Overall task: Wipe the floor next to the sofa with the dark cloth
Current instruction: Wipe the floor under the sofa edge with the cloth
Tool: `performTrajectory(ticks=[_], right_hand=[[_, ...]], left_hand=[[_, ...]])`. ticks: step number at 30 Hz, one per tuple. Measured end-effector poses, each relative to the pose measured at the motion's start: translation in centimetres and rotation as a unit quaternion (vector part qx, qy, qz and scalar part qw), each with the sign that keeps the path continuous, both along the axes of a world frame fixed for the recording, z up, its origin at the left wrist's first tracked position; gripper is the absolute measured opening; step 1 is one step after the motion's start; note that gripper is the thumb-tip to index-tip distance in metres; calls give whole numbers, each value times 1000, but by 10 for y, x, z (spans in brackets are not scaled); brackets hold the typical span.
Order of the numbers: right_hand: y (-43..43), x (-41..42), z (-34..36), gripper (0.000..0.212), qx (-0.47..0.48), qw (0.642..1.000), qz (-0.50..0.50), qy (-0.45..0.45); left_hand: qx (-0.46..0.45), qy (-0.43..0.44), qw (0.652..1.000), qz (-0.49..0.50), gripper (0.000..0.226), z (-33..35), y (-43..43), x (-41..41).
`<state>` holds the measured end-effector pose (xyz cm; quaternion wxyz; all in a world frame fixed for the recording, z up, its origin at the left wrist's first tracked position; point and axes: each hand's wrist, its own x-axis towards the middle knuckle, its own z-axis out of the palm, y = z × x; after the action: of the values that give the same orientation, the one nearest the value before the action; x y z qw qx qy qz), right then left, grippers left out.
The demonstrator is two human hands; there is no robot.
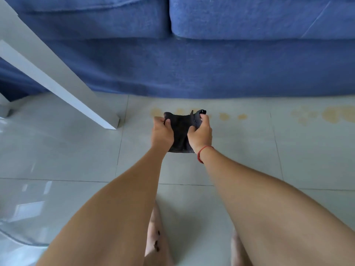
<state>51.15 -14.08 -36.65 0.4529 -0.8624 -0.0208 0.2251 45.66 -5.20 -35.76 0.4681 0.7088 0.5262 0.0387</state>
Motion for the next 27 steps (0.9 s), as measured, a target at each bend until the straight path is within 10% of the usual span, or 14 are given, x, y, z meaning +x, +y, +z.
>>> performTrajectory(ticks=[6, 13, 27], right_hand=[[9, 10, -61, 68, -248, 950, 162, -101], [30, 3, -118, 70, -230, 896, 322, -201], [24, 1, -148, 48, -231, 878, 283, -308]], left_hand=[[-31, 100, 994, -31, 60, -64, 18, -8], [165, 229, 957, -72, 71, -115, 69, -14], [81, 259, 955, -118, 69, -137, 87, -15]])
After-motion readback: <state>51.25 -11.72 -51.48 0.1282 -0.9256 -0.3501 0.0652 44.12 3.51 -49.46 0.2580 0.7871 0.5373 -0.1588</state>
